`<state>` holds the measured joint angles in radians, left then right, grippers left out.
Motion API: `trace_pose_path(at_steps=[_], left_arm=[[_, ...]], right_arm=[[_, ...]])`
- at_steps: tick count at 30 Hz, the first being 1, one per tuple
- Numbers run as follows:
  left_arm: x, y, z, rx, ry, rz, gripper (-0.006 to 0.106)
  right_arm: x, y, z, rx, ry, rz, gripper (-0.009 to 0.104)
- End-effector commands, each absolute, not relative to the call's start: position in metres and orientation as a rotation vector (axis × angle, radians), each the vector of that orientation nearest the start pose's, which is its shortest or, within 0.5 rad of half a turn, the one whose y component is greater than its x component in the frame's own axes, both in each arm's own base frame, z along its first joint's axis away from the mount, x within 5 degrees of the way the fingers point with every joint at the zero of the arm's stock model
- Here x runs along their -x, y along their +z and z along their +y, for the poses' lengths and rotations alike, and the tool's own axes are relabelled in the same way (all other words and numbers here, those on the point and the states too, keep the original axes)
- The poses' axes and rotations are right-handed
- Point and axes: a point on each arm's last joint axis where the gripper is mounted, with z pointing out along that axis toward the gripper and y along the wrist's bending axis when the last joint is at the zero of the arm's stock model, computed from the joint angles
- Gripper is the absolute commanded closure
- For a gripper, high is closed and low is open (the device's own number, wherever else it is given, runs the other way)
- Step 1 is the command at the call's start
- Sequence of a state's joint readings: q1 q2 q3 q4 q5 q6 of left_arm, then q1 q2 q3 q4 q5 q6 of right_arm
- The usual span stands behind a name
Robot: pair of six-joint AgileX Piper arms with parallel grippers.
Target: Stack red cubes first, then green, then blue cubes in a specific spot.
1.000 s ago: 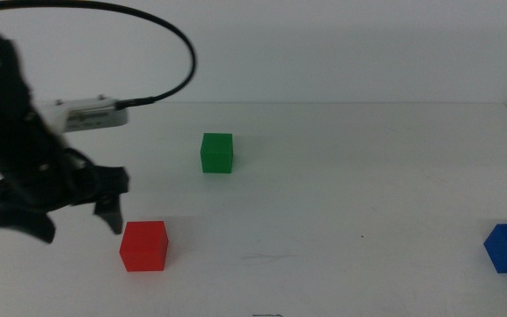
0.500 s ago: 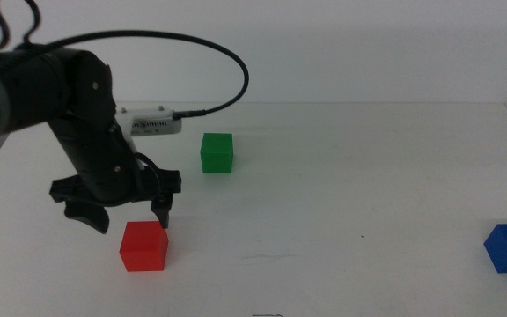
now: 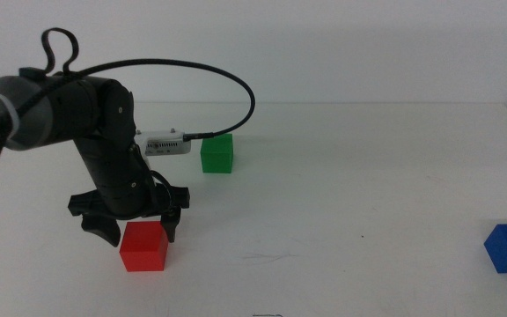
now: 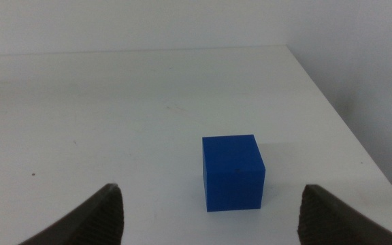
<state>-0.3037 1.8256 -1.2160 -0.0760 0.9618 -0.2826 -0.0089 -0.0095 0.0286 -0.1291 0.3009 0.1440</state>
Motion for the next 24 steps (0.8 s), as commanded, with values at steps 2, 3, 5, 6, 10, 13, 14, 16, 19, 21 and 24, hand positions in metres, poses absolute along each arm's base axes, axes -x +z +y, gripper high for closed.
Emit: trace_pose_path(at_steps=[2, 3, 5, 6, 10, 13, 14, 16, 19, 21, 24], left_arm=[[-0.330, 0.206, -0.112, 0.032, -0.175, 3.019, 0.022], [-0.330, 0.206, -0.112, 0.031, -0.173, 3.020, 0.025], [-0.330, 0.206, -0.112, 0.031, -0.172, 3.021, 0.036], [-0.330, 0.206, -0.112, 0.031, -0.172, 3.021, 0.040], [-0.329, 0.210, -0.115, 0.035, -0.196, 3.032, 0.063], [-0.330, 0.223, -0.129, 0.021, -0.194, 3.021, 0.072], [-0.331, 0.228, -0.135, 0.019, -0.192, 3.004, 0.073], [-0.332, 0.241, -0.149, 0.017, -0.200, 2.978, 0.073], [-0.336, 0.251, -0.171, 0.013, -0.219, 2.974, 0.073], [-0.341, 0.255, -0.187, -0.030, -0.218, 2.991, 0.073], [-0.347, 0.255, -0.213, -0.081, -0.208, 3.020, 0.073]], right_arm=[[-0.056, 0.190, -0.004, -0.030, -0.042, 1.711, 0.029], [-0.056, 0.190, -0.004, -0.030, -0.042, 1.711, 0.029], [-0.056, 0.190, -0.004, -0.030, -0.042, 1.711, 0.029], [-0.056, 0.190, -0.004, -0.030, -0.042, 1.711, 0.029], [-0.056, 0.190, -0.004, -0.030, -0.042, 1.711, 0.029], [-0.056, 0.190, -0.004, -0.029, -0.043, 1.711, 0.029], [-0.056, 0.190, -0.004, -0.029, -0.043, 1.711, 0.029], [-0.056, 0.190, -0.004, -0.029, -0.043, 1.711, 0.029], [-0.056, 0.190, -0.004, -0.029, -0.043, 1.711, 0.029], [-0.056, 0.190, -0.004, -0.029, -0.043, 1.711, 0.029], [-0.056, 0.190, -0.004, -0.030, -0.042, 1.711, 0.029]])
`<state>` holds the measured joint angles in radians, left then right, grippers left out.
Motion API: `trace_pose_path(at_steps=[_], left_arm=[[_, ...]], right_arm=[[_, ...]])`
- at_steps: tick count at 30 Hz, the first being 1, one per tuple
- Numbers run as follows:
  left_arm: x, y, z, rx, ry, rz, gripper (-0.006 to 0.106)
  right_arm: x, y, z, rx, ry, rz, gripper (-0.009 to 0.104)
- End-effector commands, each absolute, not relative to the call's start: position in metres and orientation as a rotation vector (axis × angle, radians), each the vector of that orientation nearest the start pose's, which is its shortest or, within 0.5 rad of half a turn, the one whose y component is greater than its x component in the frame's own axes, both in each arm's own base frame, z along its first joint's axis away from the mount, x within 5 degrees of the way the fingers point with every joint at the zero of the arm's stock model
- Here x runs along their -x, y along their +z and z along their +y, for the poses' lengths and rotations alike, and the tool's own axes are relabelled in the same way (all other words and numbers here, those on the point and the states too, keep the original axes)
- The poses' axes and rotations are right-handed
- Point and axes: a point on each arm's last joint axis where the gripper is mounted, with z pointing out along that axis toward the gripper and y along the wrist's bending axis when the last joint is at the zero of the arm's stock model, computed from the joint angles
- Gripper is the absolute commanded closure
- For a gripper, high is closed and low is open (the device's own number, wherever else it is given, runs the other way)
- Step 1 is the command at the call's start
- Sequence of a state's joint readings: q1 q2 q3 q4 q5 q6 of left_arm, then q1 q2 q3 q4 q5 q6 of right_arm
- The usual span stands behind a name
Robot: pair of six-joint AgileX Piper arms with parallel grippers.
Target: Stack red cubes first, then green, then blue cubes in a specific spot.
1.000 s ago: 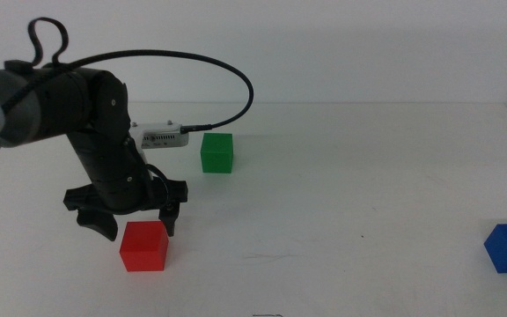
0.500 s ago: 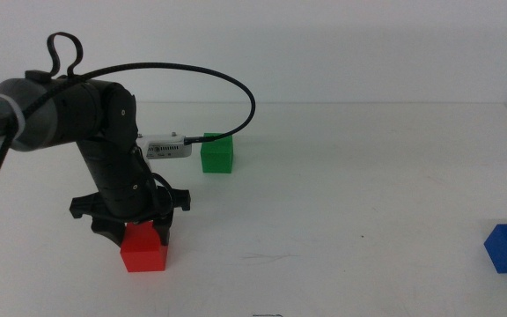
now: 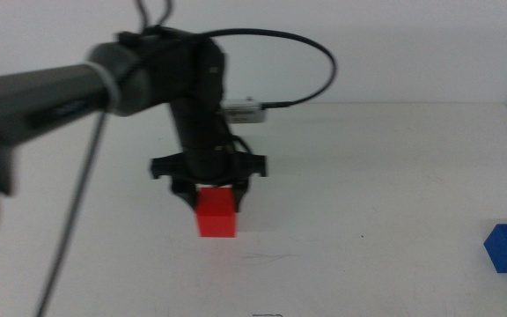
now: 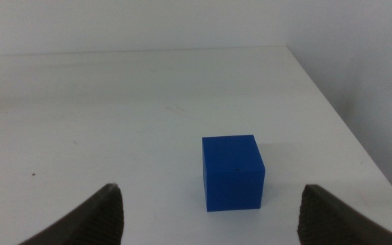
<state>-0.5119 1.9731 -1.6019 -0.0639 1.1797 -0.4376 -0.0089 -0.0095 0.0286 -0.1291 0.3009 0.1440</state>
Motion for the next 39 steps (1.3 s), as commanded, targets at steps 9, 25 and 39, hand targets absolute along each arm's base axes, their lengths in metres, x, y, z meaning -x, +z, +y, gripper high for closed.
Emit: trace_pose_path(at_steps=[9, 25, 39], left_arm=[[-0.363, 0.249, -0.278, -0.162, -0.251, 3.027, 0.073], [-0.360, 0.221, -0.281, -0.158, -0.194, 3.106, 0.073], [-0.359, 0.233, -0.276, -0.167, -0.174, 3.065, 0.007]], right_arm=[[-0.056, 0.190, -0.004, -0.030, -0.042, 1.711, 0.029], [-0.056, 0.190, -0.004, -0.030, -0.042, 1.711, 0.029], [-0.056, 0.190, -0.004, -0.030, -0.042, 1.711, 0.029]])
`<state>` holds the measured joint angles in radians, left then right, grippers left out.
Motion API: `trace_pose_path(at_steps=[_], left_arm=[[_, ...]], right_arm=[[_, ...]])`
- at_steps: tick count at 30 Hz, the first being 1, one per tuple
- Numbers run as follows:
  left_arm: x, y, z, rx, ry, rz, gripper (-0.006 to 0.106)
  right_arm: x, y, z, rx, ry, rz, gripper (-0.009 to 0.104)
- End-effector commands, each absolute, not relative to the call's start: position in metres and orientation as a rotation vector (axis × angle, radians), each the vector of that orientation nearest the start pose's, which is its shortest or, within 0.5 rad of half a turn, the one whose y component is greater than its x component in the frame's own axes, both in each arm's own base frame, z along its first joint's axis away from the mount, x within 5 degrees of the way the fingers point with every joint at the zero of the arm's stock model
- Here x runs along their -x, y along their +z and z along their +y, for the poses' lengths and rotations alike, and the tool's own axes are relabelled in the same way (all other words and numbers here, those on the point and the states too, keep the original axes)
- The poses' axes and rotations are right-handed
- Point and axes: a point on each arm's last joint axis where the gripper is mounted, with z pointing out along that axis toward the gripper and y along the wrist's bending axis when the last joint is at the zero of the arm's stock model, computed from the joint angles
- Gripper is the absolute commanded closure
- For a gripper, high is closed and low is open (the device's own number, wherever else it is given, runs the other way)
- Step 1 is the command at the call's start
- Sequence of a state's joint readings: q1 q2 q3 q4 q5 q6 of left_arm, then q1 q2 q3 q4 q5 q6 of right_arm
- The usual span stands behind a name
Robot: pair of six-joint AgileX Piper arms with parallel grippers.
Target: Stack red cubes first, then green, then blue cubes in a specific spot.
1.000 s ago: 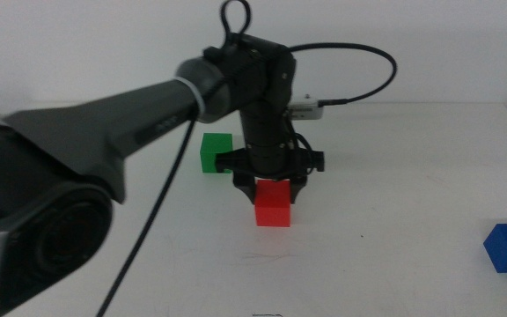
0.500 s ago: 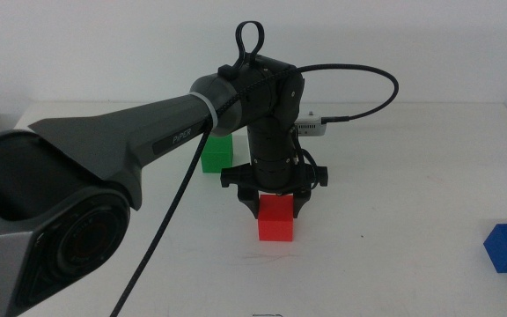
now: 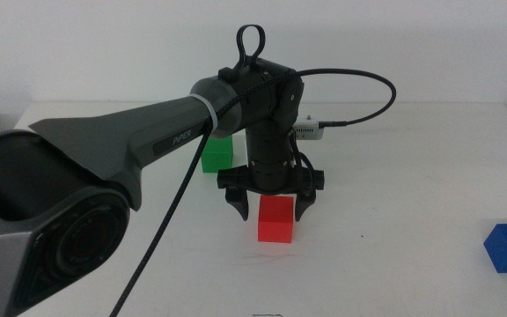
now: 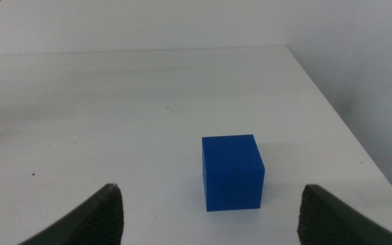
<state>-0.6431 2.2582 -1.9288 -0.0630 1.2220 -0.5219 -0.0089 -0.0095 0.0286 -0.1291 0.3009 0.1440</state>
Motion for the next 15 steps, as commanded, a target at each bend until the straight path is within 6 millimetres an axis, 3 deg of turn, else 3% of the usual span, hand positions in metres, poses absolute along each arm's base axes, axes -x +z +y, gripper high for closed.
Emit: trace_pose_path(at_steps=[1, 10, 13, 15], left_arm=[[-0.359, 0.238, -0.275, -0.169, -0.171, 3.052, 0.007], [-0.348, 0.309, -0.249, -0.164, -0.149, 2.849, 0.007], [-0.356, 0.325, -0.232, -0.129, -0.083, 2.753, 0.007], [-0.368, 0.325, -0.218, -0.112, -0.084, 2.738, 0.007]], right_arm=[[-0.056, 0.190, -0.004, -0.030, -0.042, 1.711, 0.029], [-0.056, 0.190, -0.004, -0.030, -0.042, 1.711, 0.029], [-0.056, 0.190, -0.004, -0.030, -0.042, 1.711, 0.029], [-0.056, 0.190, -0.004, -0.030, -0.042, 1.711, 0.029]])
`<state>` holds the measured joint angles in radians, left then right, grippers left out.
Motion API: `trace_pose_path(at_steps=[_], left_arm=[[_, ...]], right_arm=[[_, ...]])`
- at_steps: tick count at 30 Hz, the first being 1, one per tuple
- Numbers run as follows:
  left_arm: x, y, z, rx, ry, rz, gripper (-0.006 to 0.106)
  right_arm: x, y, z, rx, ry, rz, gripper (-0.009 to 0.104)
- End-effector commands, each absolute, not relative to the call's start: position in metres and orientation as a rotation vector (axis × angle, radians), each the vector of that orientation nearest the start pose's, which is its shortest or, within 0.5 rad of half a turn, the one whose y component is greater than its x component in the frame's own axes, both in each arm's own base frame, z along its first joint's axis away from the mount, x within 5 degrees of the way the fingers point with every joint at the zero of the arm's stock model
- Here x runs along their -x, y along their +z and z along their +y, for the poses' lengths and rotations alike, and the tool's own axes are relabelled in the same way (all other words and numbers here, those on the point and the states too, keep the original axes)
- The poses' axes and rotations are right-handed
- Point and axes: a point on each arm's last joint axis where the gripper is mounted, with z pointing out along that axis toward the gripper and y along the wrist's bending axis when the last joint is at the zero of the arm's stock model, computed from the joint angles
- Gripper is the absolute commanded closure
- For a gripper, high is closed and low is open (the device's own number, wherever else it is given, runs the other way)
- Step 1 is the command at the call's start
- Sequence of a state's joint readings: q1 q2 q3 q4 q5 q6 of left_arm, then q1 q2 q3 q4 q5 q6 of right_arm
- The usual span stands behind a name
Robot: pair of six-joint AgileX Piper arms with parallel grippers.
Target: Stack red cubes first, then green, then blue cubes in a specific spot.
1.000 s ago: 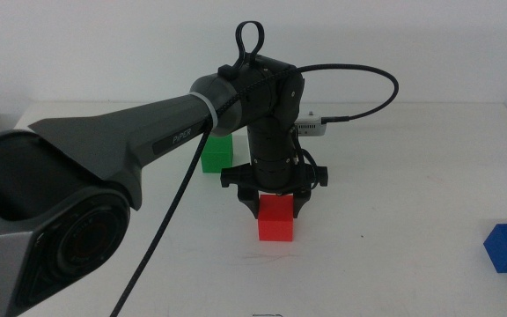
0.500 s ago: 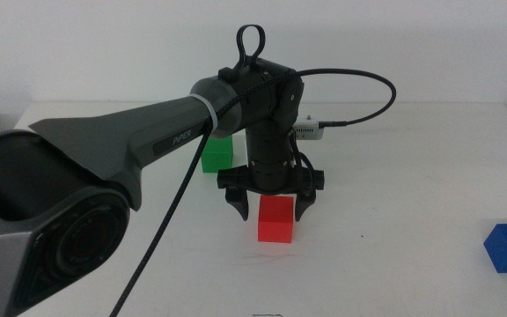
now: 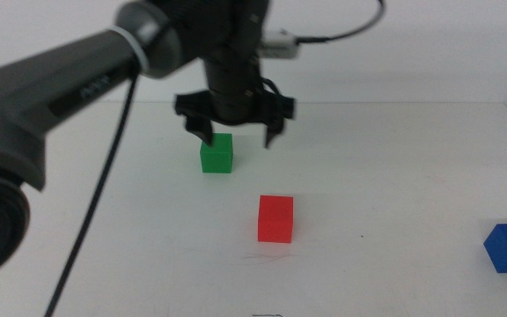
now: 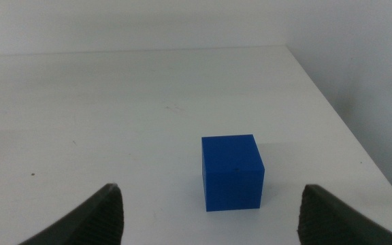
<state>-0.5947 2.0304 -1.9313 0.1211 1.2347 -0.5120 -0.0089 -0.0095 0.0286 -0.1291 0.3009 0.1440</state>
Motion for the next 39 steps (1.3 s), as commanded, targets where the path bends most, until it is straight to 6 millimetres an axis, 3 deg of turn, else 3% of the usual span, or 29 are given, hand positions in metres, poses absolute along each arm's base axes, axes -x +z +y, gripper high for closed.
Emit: trace_pose_path(at_steps=[1, 7, 11, 23, 27, 32, 35, 39], left_arm=[[-0.375, 0.323, -0.212, -0.134, -0.088, 2.738, 0.007], [-0.424, 0.312, -0.189, -0.140, -0.193, 2.666, 0.007], [-0.448, 0.290, -0.184, -0.121, -0.169, 2.687, 0.007], [-0.481, 0.243, -0.195, -0.160, -0.165, 2.664, 0.011], [-0.484, 0.234, -0.191, -0.123, -0.194, 2.691, 0.030], [-0.484, 0.230, -0.184, -0.048, -0.335, 2.767, 0.075], [-0.476, 0.242, -0.179, -0.060, -0.374, 2.814, 0.099], [-0.454, 0.279, -0.181, -0.101, -0.229, 2.803, 0.102]], right_arm=[[-0.056, 0.190, -0.004, -0.030, -0.042, 1.711, 0.029], [-0.056, 0.190, -0.004, -0.030, -0.042, 1.711, 0.029], [-0.056, 0.190, -0.004, -0.030, -0.042, 1.711, 0.029], [-0.056, 0.190, -0.004, -0.030, -0.042, 1.711, 0.029], [-0.056, 0.190, -0.004, -0.030, -0.042, 1.711, 0.029], [-0.056, 0.190, -0.004, -0.030, -0.042, 1.711, 0.029], [-0.056, 0.190, -0.004, -0.030, -0.042, 1.711, 0.029], [-0.056, 0.190, -0.004, -0.030, -0.042, 1.711, 0.029]])
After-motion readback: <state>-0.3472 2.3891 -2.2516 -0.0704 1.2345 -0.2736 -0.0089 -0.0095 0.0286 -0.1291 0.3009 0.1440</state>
